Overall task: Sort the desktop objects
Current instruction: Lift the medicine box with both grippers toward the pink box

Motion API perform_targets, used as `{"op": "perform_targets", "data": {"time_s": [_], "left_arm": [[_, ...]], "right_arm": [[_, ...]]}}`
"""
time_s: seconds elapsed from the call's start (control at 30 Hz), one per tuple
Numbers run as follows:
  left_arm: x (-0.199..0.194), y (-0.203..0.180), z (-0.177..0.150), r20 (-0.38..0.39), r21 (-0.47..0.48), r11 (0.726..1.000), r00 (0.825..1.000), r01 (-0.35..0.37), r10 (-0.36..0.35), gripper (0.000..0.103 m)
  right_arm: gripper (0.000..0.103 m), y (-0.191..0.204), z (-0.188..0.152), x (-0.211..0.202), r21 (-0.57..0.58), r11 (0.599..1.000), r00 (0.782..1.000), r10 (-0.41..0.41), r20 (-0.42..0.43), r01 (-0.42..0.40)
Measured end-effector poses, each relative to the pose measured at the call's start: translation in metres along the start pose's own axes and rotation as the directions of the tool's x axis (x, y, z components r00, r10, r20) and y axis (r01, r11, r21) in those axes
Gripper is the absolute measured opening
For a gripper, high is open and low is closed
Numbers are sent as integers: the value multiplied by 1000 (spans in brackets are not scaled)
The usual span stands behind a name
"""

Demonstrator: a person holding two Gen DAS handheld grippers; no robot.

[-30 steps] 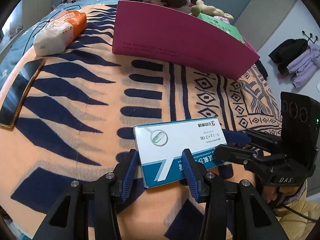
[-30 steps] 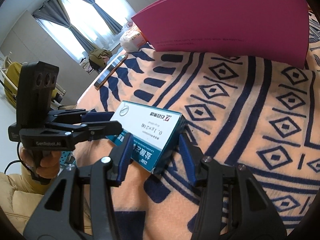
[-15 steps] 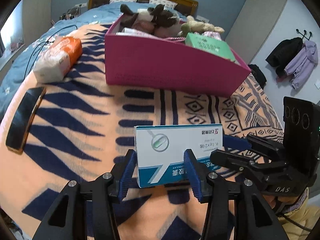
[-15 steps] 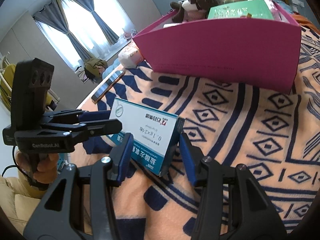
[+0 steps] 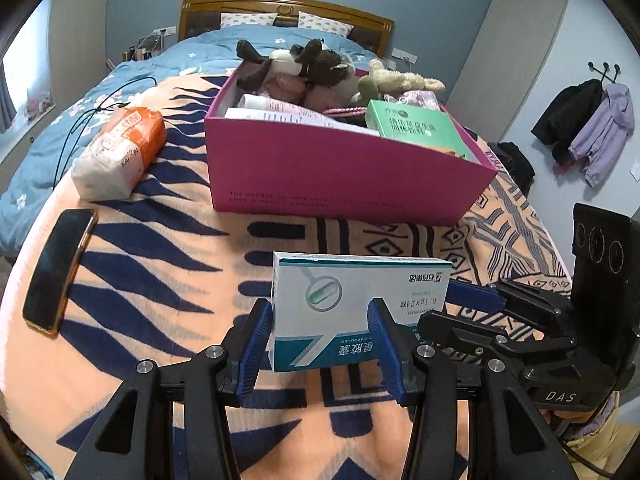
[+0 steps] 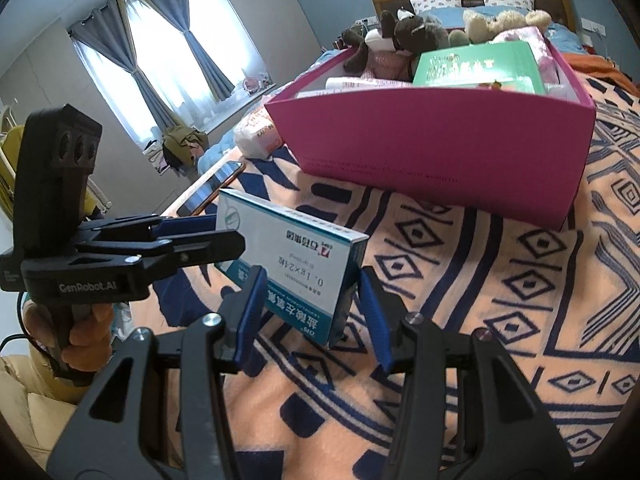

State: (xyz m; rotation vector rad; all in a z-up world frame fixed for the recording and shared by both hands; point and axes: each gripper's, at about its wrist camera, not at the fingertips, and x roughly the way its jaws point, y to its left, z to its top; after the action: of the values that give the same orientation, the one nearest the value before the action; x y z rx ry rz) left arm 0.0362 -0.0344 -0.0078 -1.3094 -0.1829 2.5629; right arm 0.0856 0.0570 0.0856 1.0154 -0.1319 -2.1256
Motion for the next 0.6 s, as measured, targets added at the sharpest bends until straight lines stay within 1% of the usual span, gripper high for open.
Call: {"op": "perform_targets", "data": {"time_s": [0.6], "left_arm": [[-6,1,14,44,-7,1000,999,2,-2,50]], "right_arm": [[50,6,20,-6,-38,999,998,-29,53,31]]}}
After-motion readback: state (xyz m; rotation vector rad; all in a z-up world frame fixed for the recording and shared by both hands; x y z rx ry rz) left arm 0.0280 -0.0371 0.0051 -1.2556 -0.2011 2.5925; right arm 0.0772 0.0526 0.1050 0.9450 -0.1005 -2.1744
